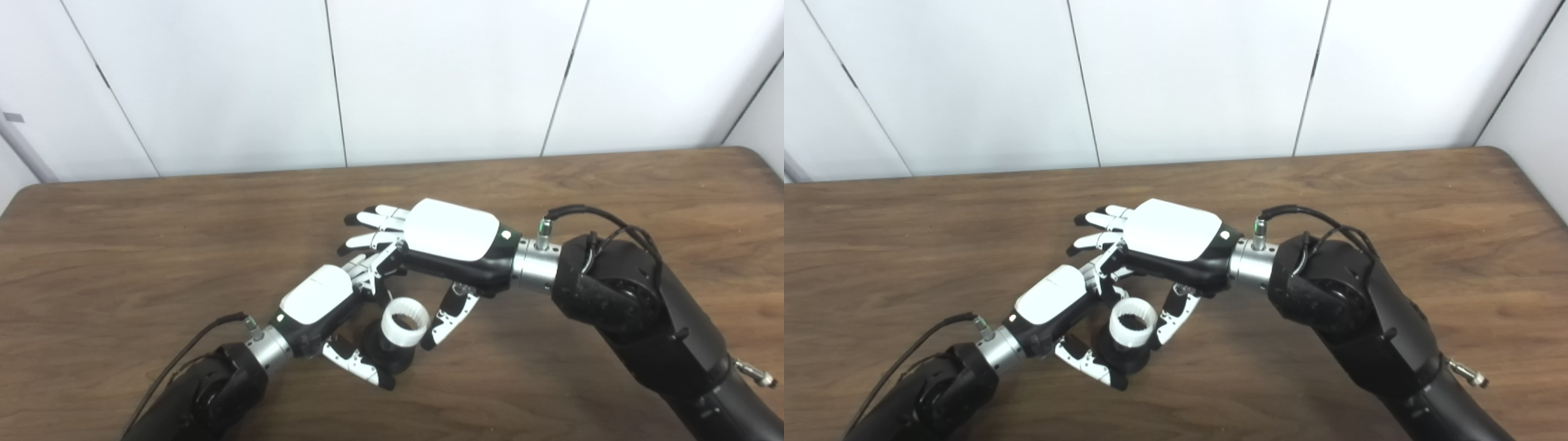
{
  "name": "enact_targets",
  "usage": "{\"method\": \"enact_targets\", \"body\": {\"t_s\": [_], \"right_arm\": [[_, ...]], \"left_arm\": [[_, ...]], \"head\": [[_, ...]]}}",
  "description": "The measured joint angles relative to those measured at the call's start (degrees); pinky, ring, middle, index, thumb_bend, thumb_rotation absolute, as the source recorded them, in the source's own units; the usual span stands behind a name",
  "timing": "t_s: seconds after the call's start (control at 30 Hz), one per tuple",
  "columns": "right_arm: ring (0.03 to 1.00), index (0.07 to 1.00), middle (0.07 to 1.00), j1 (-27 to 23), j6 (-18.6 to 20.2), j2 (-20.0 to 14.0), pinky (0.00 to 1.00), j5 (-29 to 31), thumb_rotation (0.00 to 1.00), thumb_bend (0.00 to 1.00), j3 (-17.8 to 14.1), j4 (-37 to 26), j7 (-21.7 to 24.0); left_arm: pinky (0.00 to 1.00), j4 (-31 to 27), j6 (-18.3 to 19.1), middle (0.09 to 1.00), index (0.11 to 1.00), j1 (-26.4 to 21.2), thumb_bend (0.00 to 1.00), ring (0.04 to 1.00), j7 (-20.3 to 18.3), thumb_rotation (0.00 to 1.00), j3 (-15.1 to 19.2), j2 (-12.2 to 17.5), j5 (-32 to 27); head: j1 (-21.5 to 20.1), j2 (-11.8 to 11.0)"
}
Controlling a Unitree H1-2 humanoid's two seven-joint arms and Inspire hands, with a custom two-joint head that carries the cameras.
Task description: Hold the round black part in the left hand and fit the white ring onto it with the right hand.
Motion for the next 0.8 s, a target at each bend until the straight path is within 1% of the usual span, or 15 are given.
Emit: {"method": "enact_targets", "body": {"t_s": [0.3,0.4,0.57,0.8], "right_arm": [[1.0,0.48,0.905,0.0,0.02,0.29,1.0,-0.4,0.14,0.53,0.07,1.75,0.0],[1.0,0.48,0.901,0.01,-0.18,0.45,1.0,-0.51,0.14,0.53,0.07,2.27,-0.03],[1.0,0.48,0.897,0.12,-1.3,1.11,1.0,-0.58,0.14,0.53,0.1,3.43,-0.26],[1.0,0.479,0.891,0.38,-2.59,1.87,1.0,-0.75,0.14,0.53,0.13,5.45,-1.54]], "left_arm": [[1.0,-0.67,0.01,0.914,0.481,0.68,0.53,1.0,-0.64,0.06,0.75,-0.61,0.65],[1.0,-1.31,0.01,0.917,0.481,0.88,0.53,1.0,-1.39,0.06,0.78,-0.67,0.74],[1.0,-1.99,0.02,0.908,0.481,1.15,0.53,1.0,-2.51,0.06,1.01,-0.95,0.81],[1.0,-2.36,0.16,0.907,0.481,1.36,0.53,1.0,-3.11,0.06,1.43,-1.27,0.91]], "head": [[0.53,0.26],[0.53,0.26],[0.97,0.35],[1.32,0.44]]}}
